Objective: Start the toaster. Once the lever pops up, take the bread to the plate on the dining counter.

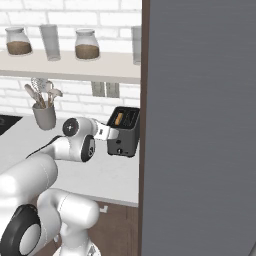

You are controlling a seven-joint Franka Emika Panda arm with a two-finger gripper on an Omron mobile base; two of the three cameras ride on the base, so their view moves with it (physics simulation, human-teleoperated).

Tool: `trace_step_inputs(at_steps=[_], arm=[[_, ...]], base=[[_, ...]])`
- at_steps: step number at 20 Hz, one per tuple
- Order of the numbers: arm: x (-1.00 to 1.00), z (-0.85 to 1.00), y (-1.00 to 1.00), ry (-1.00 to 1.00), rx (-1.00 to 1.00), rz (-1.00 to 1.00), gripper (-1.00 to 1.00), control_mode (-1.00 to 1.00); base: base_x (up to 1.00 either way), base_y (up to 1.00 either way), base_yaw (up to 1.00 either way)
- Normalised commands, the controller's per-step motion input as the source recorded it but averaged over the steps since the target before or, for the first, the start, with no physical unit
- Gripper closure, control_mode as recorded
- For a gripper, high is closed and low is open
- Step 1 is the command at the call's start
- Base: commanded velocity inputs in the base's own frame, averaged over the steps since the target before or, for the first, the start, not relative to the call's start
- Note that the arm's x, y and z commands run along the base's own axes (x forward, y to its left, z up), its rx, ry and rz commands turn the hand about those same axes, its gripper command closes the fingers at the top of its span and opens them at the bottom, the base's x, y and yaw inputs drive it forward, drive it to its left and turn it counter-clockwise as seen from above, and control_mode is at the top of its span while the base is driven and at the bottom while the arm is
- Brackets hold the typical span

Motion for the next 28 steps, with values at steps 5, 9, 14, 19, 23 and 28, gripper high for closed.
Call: trace_step_inputs(at_steps=[5,9,14,19,23,28], arm=[[0.0,0.0,0.0,0.0,0.0,0.0,-1.0,-1.0],[0.0,0.0,0.0,0.0,0.0,0.0,-1.0,-1.0],[0.0,0.0,0.0,0.0,0.0,0.0,-1.0,-1.0],[0.0,0.0,0.0,0.0,0.0,0.0,-1.0,-1.0],[0.0,0.0,0.0,0.0,0.0,0.0,-1.0,-1.0],[0.0,0.0,0.0,0.0,0.0,0.0,-1.0,-1.0]], base=[[0.0,0.0,0.0],[0.0,0.0,0.0],[0.0,0.0,0.0],[0.0,0.0,0.0],[0.0,0.0,0.0],[0.0,0.0,0.0]])
